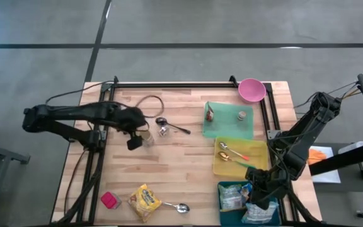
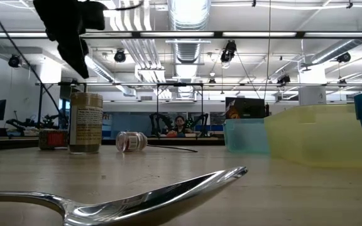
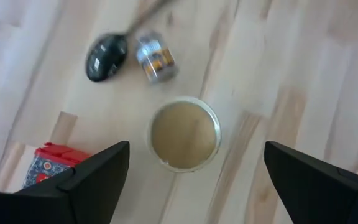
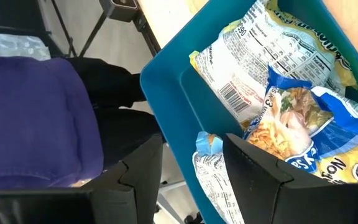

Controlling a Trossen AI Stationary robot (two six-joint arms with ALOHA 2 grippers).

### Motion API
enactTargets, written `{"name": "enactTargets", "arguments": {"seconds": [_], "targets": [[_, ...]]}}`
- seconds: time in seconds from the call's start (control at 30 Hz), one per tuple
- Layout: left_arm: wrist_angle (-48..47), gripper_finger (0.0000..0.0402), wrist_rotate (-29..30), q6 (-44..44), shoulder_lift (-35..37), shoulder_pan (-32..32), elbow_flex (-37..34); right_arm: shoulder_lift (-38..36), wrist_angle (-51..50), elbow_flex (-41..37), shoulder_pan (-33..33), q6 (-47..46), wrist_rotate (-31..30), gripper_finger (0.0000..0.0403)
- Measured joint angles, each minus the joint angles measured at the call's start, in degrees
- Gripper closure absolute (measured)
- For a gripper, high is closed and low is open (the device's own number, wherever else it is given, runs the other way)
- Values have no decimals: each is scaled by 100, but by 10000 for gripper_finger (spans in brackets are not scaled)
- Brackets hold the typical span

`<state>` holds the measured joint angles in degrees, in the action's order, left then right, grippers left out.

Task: Pick & Place Food Item
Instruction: Put the golden seasoning bottle into the green bin

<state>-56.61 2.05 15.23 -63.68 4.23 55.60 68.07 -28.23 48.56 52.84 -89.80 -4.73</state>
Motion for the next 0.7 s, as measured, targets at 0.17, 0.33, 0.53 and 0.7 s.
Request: {"name": "enactTargets", "arguments": {"seconds": [0.17,0.33,0.53,0.7], "targets": [[1337,26,102,922,1208,-115,-1078,0,2,0,-105,20,3,237],[1994,26,151,1585,2136,-367,-2132,0,23,0,-210,-50,4,237],[2018,26,502,1780,2745,-472,-2740,-2,195,0,-249,-304,27,237],[2009,26,1213,1588,2848,-472,-2869,-7,361,2,-295,-605,40,237]]}}
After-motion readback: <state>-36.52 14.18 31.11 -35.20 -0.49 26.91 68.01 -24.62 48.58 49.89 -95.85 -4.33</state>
